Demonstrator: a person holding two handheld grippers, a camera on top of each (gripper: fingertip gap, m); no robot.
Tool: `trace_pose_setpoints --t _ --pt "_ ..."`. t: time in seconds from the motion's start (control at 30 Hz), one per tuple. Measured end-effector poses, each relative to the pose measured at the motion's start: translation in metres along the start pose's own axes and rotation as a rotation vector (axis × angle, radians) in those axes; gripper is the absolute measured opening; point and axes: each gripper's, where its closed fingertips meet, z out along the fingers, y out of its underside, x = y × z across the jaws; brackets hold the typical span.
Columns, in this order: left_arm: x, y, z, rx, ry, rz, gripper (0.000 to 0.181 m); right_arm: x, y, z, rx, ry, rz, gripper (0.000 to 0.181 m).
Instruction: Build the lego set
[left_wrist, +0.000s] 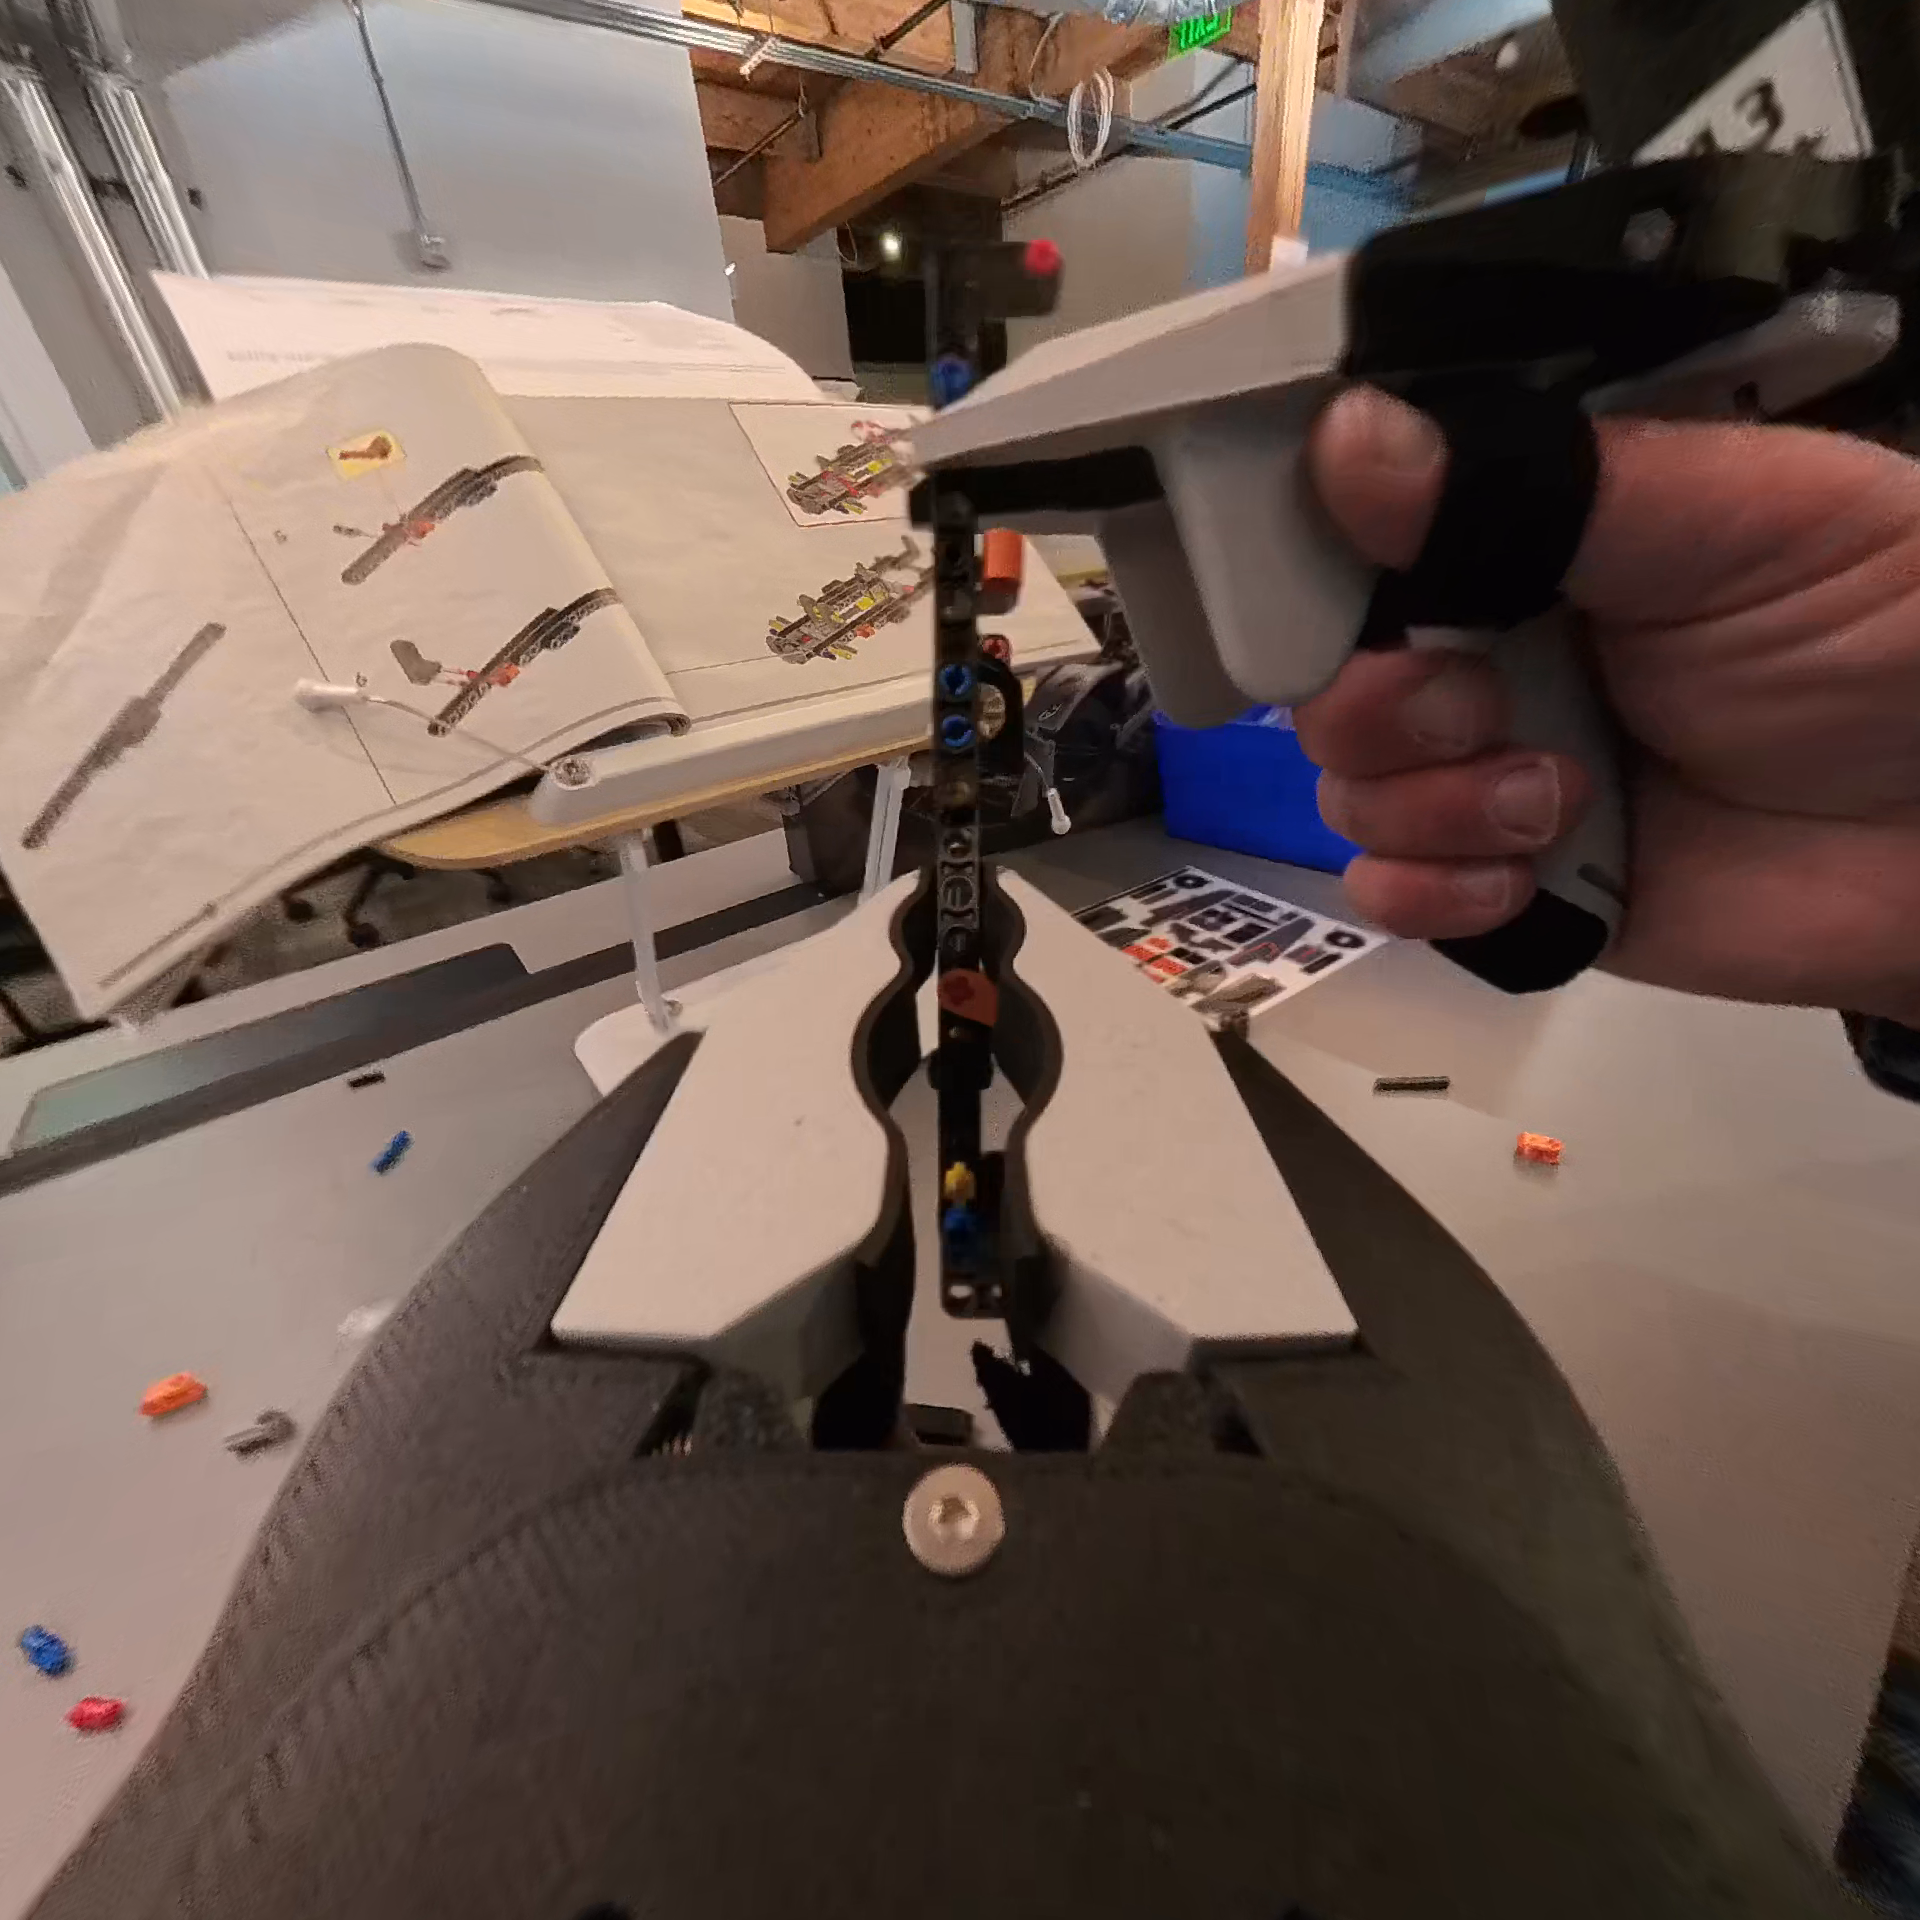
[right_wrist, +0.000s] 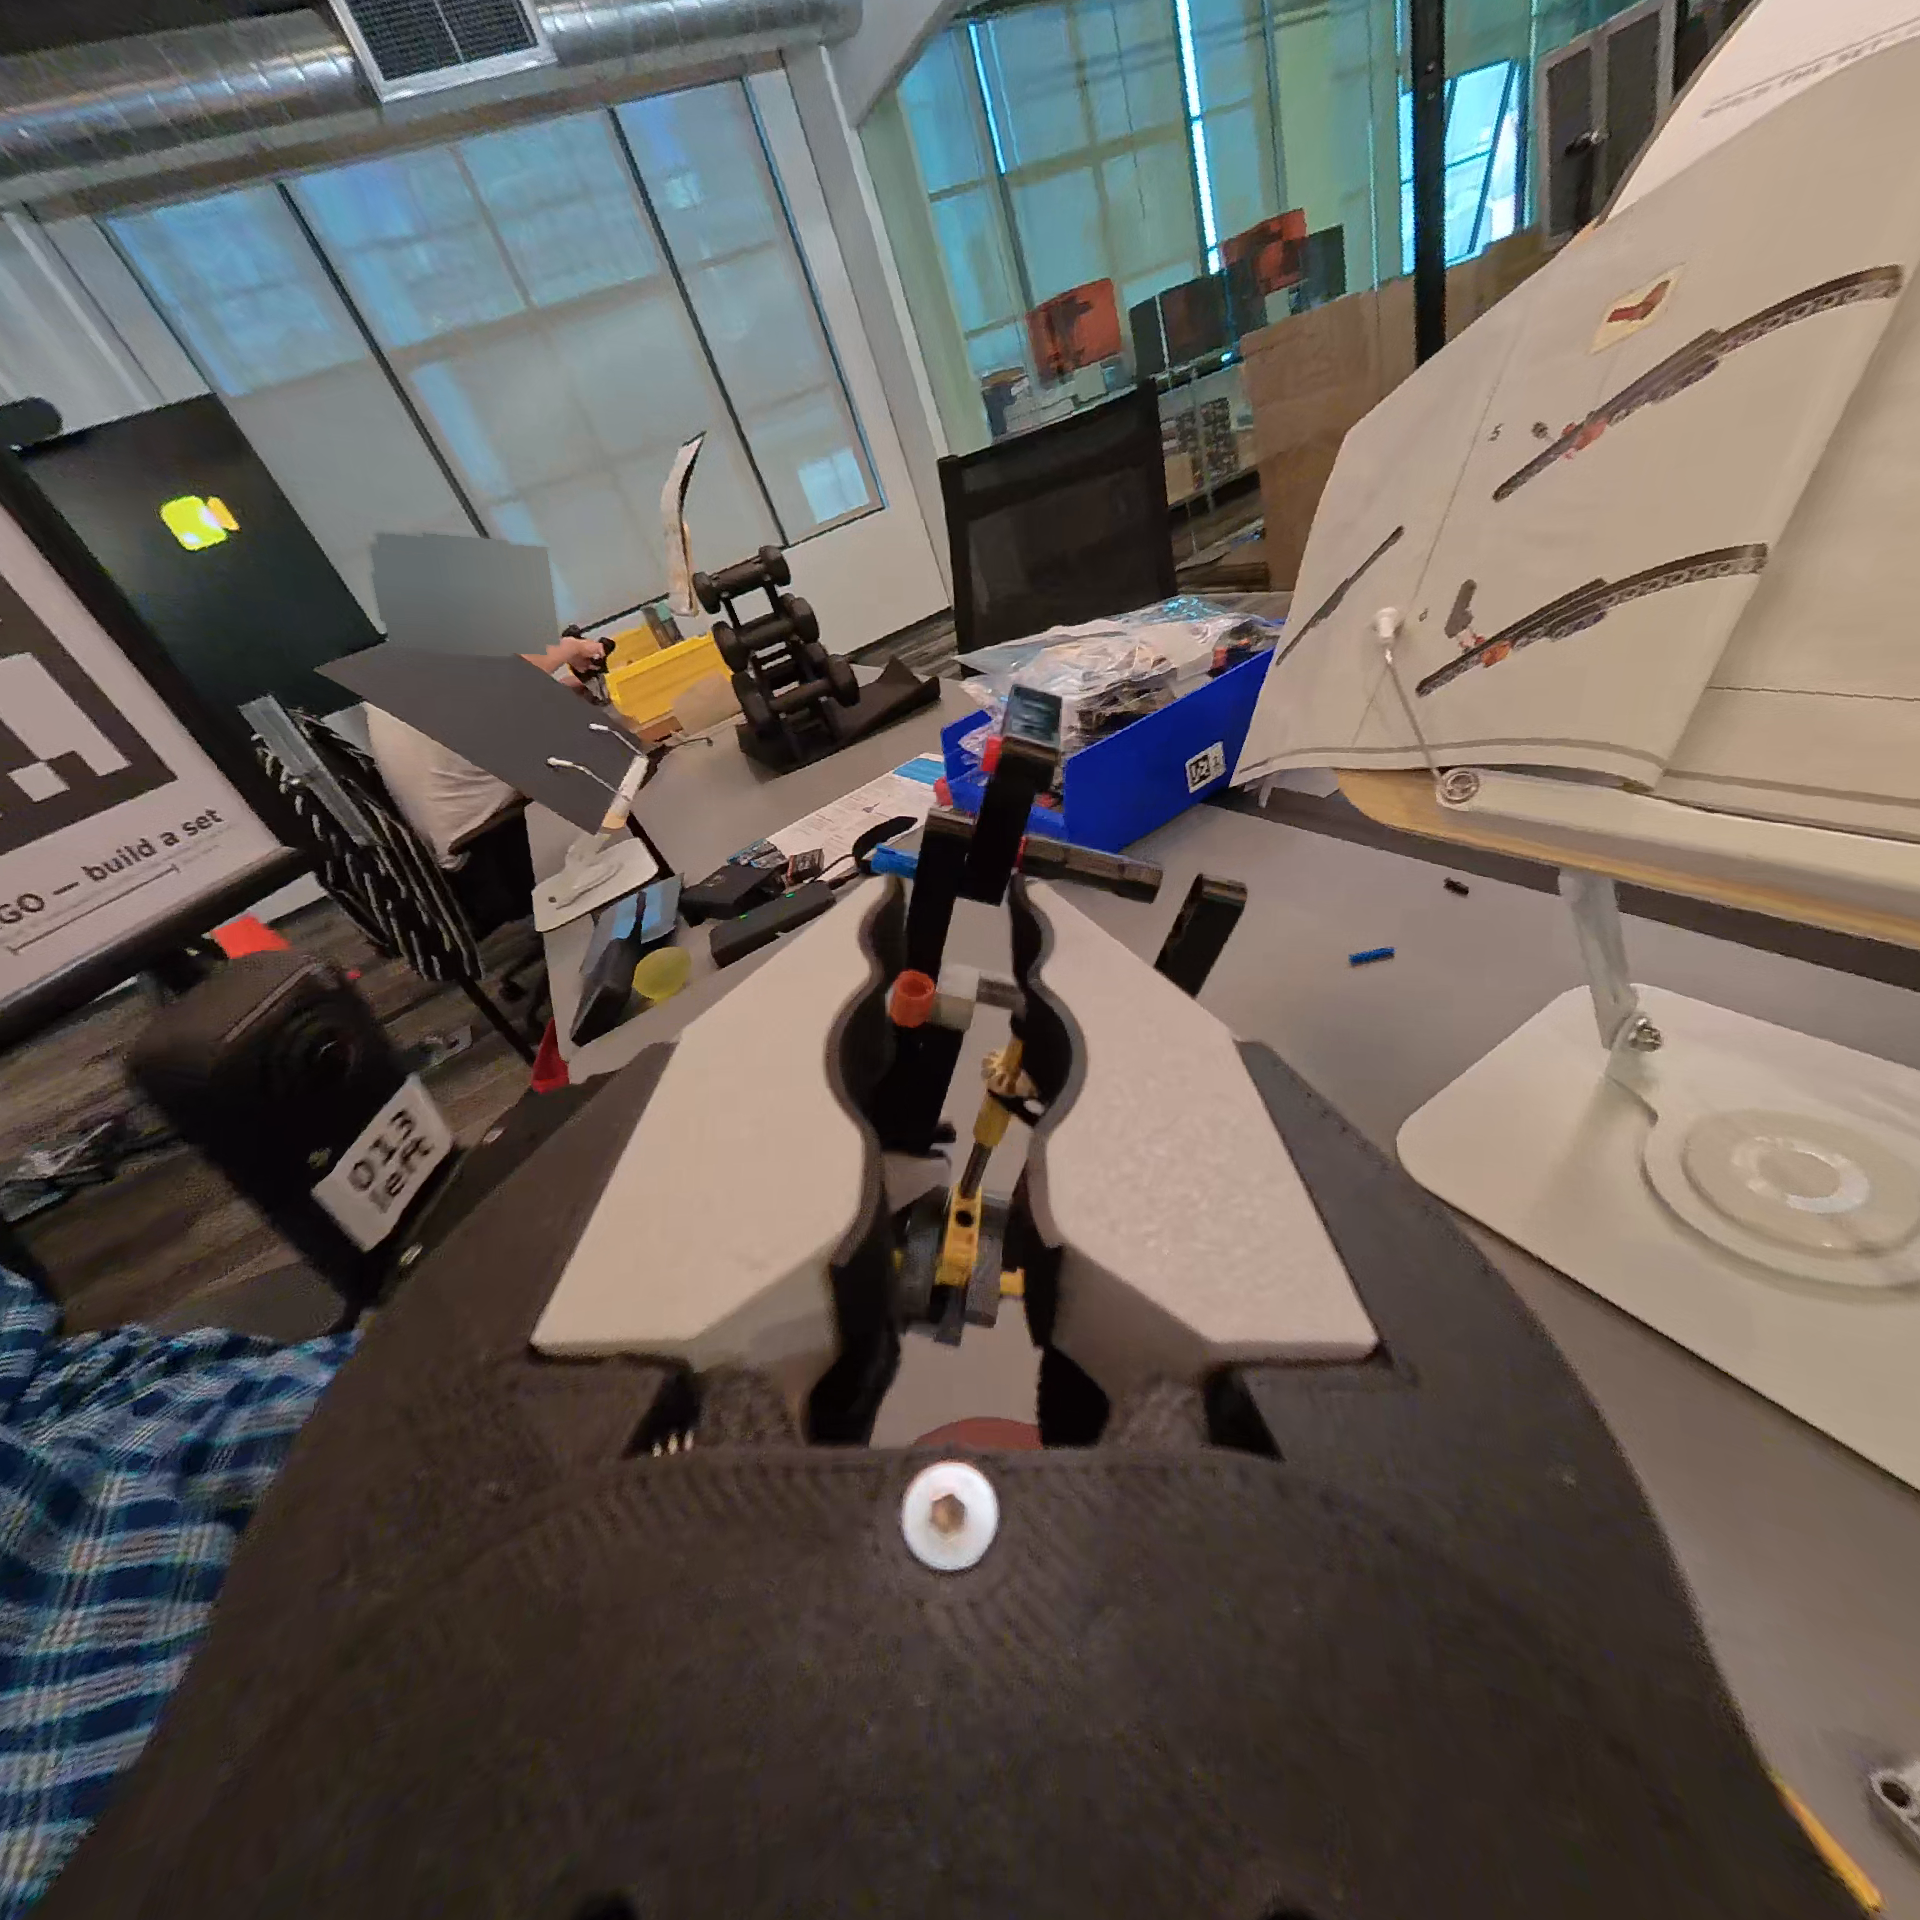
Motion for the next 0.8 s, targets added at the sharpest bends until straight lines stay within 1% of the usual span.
trace_pose_setpoints --t 0.03,0.07,0.13,0.2,0.27,0.3,0.4,0.5,0.6,0.7,0.8 --pt "-0.003 0.001 0.000 0.000 0.003 -0.037 0.005 -0.001 0.002 0.000 -0.016 -0.008 0.005 0.029" --pt "-0.006 0.001 -0.001 0.001 0.005 -0.073 0.005 -0.001 0.002 -0.002 -0.021 0.000 -0.006 0.036" --pt "-0.009 0.000 -0.001 0.005 0.050 -0.201 0.005 0.004 -0.003 -0.008 -0.004 0.032 -0.027 0.046" --pt "-0.015 -0.002 -0.001 0.017 0.083 -0.328 0.006 0.011 -0.007 -0.015 0.006 0.045 -0.025 0.045" --pt "-0.020 -0.001 -0.001 0.006 0.161 -0.510 0.006 0.021 -0.010 -0.023 0.008 0.066 -0.025 0.041" --pt "-0.025 0.000 -0.002 0.013 0.177 -0.594 0.006 0.026 -0.009 -0.026 -0.002 0.069 -0.019 0.039" --pt "-0.033 0.003 -0.005 0.009 0.247 -0.772 0.005 0.037 -0.006 -0.035 -0.011 0.072 0.003 0.038" --pt "-0.029 0.002 -0.008 0.008 0.331 -0.868 0.005 0.039 0.001 -0.034 -0.036 0.047 0.010 0.035" --pt "-0.019 -0.002 -0.009 0.017 0.427 -0.967 0.005 0.036 0.016 -0.025 -0.070 -0.007 0.047 0.036" --pt "-0.011 0.002 -0.008 -0.005 0.455 -0.972 0.005 0.034 0.025 -0.019 -0.062 -0.047 0.107 0.036" --pt "-0.003 0.002 -0.009 -0.019 0.494 -0.974 0.005 0.035 0.026 -0.016 -0.036 -0.083 0.175 0.035"
